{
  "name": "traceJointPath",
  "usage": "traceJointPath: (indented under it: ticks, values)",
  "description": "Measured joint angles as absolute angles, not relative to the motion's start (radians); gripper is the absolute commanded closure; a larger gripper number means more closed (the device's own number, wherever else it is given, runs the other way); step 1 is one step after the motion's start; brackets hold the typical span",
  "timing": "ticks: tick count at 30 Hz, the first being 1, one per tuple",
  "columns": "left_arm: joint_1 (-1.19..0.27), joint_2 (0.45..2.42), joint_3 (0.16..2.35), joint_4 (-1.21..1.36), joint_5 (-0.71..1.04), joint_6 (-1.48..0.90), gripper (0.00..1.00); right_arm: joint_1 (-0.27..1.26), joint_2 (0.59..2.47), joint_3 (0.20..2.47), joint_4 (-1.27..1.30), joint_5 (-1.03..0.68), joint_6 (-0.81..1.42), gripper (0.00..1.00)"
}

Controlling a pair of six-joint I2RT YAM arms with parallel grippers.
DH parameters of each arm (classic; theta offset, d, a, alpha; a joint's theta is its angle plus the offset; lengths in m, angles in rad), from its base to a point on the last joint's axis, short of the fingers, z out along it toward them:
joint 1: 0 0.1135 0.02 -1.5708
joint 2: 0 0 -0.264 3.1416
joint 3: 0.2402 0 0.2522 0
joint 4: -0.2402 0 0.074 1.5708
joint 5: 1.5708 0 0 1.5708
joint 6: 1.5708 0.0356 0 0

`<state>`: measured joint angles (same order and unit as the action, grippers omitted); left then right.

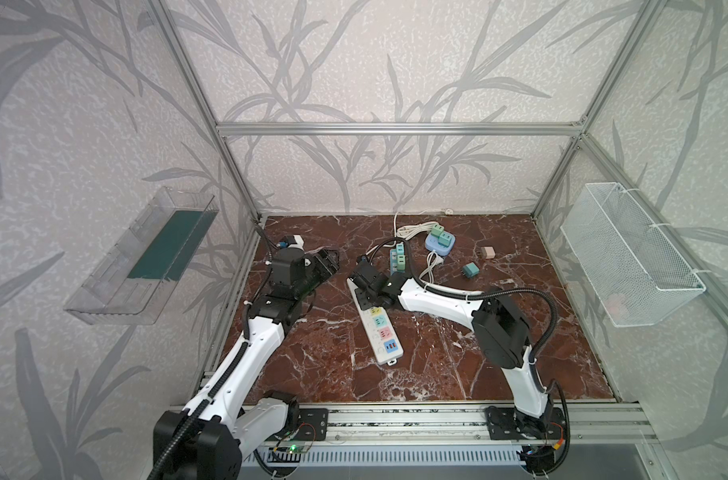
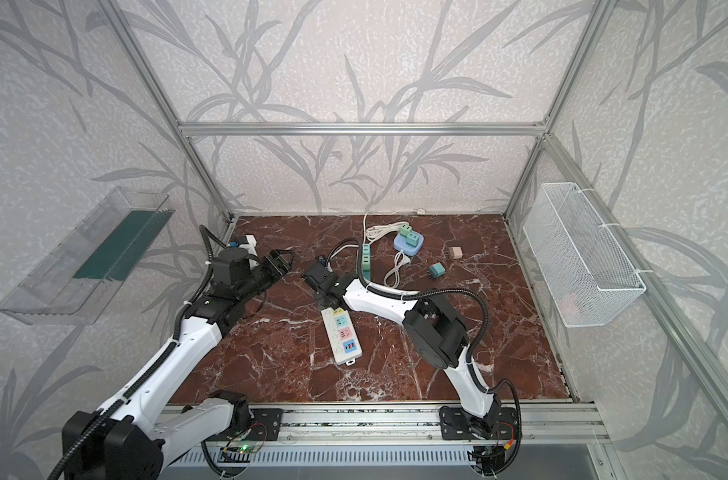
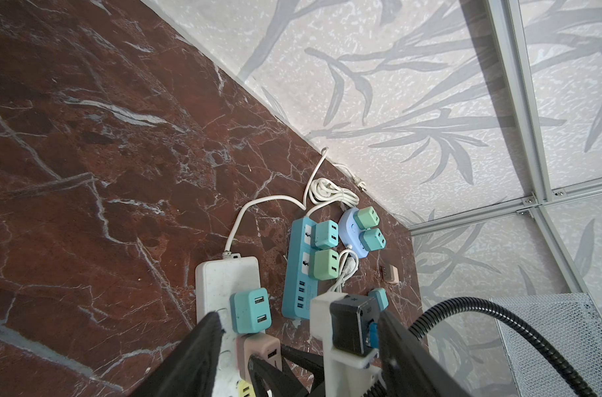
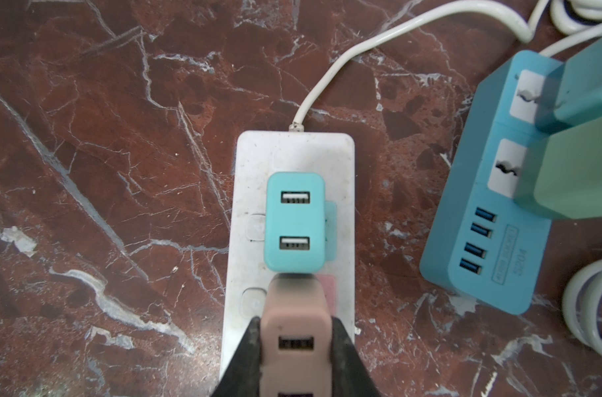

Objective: Insert the plug
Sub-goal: 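Press the pink adapter down into the socket and open the right gripper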

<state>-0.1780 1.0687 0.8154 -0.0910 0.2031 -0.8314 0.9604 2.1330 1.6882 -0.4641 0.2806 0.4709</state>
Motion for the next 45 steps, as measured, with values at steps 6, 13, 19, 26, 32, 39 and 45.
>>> traceJointPath:
  ticks: [6,13,19,26,32,39,45]
  values:
    - [-0.174,1.071,0.814,-0.08,0.212,-0.834,0.27,0.96,2.157,1.728,-0.502,0.276,0.455,1.0]
    - [-0.173,1.072,0.81,-0.073,0.213,-0.84,0.27,0.955,2.206,1.793,-0.557,0.267,0.448,1.0]
    - [-0.169,1.079,0.808,-0.072,0.223,-0.842,0.27,0.955,2.206,1.79,-0.557,0.257,0.456,0.98]
    - [-0.168,1.091,0.807,-0.061,0.24,-0.847,0.28,0.939,2.198,1.788,-0.564,0.207,0.472,0.53]
    - [-0.163,1.103,0.807,-0.051,0.25,-0.85,0.27,0.929,2.183,1.789,-0.611,0.173,0.457,0.46]
    - [-0.157,1.104,0.802,-0.036,0.257,-0.851,0.27,0.914,2.146,1.798,-0.609,0.173,0.431,0.46]
    - [-0.155,1.11,0.802,-0.029,0.264,-0.857,0.27,0.894,2.144,1.798,-0.608,0.173,0.414,0.47]
